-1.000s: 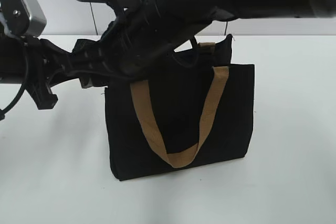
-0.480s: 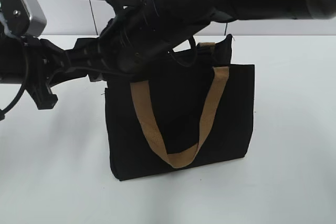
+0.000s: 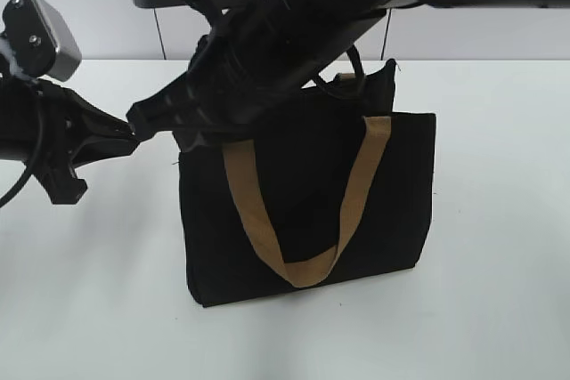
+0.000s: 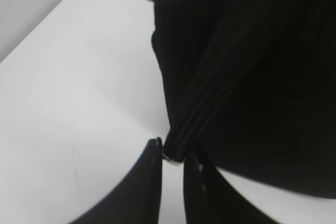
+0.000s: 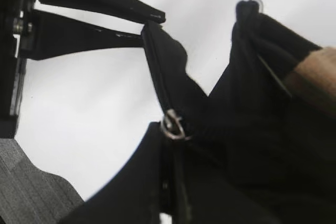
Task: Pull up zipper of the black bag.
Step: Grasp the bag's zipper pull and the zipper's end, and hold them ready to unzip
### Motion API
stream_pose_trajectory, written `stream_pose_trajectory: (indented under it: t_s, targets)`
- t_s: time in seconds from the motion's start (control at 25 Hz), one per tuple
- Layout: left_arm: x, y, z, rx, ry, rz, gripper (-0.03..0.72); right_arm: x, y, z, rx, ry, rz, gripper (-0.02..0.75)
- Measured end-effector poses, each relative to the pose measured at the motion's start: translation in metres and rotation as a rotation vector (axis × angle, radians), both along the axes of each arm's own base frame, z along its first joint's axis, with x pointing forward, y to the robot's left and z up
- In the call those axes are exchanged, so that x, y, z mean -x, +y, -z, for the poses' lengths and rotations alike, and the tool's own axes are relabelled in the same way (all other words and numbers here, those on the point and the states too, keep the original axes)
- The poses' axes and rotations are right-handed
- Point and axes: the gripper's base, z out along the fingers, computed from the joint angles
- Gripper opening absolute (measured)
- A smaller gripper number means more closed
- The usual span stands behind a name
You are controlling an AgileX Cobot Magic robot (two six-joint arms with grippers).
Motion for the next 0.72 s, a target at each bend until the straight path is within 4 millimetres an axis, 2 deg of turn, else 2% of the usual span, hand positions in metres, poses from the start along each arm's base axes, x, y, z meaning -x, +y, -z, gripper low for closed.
stream_pose_trajectory:
  t_s: [0.2,0.52,0.72]
  targets:
    - [0.003,-0.001,0.0,0.008,0.039,-0.012,0.075,0.001,-0.009,-0.01,0.017,-0.005,-0.005,0.0]
    - [0.001,0.001,0.0,0.002,0.044,-0.058,0.074,-0.017,-0.043,-0.012,0.046,0.083,0.068,0.0]
    - [0.002,0.0,-0.001,0.022,0.051,-0.052,0.071,-0.021,-0.058,-0.018,0.041,0.116,0.086,-0.001]
